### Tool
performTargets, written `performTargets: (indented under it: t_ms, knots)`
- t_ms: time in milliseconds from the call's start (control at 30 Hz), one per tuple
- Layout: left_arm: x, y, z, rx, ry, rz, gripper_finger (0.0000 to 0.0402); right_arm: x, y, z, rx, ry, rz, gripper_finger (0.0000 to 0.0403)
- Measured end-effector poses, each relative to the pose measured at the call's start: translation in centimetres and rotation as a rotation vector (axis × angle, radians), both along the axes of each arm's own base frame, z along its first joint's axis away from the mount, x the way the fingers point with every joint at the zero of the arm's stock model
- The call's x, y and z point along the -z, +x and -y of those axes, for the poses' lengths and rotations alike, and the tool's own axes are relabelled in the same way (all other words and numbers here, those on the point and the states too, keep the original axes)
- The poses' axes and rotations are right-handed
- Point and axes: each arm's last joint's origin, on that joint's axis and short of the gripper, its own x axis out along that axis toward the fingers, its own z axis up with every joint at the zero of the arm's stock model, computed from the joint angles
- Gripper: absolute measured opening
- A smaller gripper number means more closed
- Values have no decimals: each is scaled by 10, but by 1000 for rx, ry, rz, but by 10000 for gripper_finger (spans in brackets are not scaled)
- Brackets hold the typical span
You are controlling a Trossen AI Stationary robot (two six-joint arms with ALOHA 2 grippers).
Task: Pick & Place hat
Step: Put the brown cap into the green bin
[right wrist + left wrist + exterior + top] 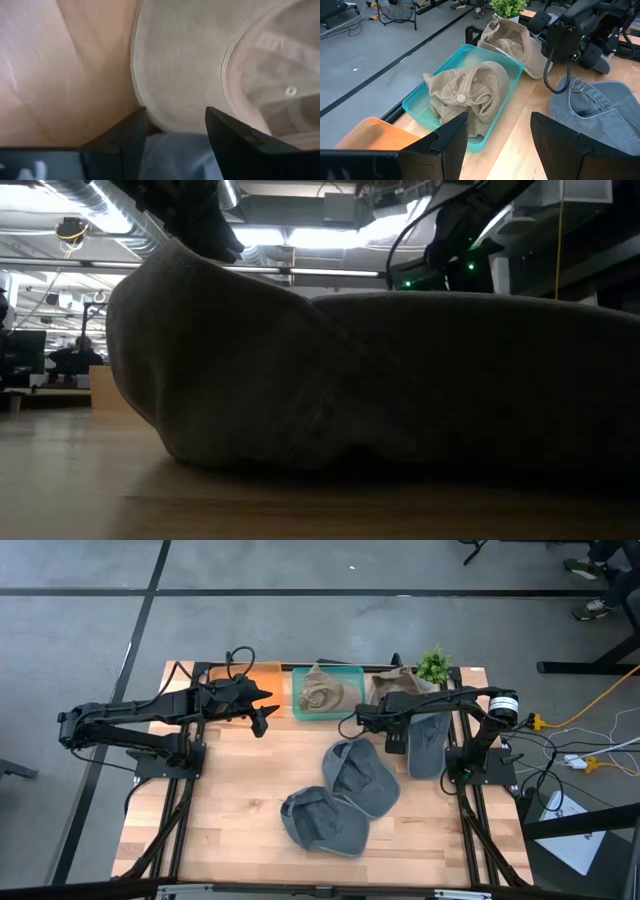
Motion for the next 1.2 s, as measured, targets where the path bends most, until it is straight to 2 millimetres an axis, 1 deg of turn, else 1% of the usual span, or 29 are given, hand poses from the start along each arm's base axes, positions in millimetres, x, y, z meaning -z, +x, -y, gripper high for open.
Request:
performTargets:
  t_ms: [300,500,567,667,867,900,933,1000,1200]
  knots:
    - [0,0,0,0,0,0,208,0,3,2,-19,-45,13,200]
    - [0,0,0,-1,-1,1,205,-1,6,5,-31,-152,24,199]
    - [0,0,0,-2,-2,1,205,-1,6,6,-34,-169,29,190]
    - [0,0,0,-1,-2,1,206,-1,7,6,-30,-172,38,153]
    - [0,0,0,-2,-2,1,206,-1,5,4,1,-125,42,33]
    - [0,0,0,-2,-2,1,205,-1,5,4,12,-105,46,17]
    - [0,0,0,-2,-2,1,206,-2,4,3,21,-82,55,9]
    - [0,0,0,-2,-2,1,207,-5,4,1,41,-45,89,13]
    - [0,0,0,-2,-1,1,205,-24,2,-12,24,-15,179,50]
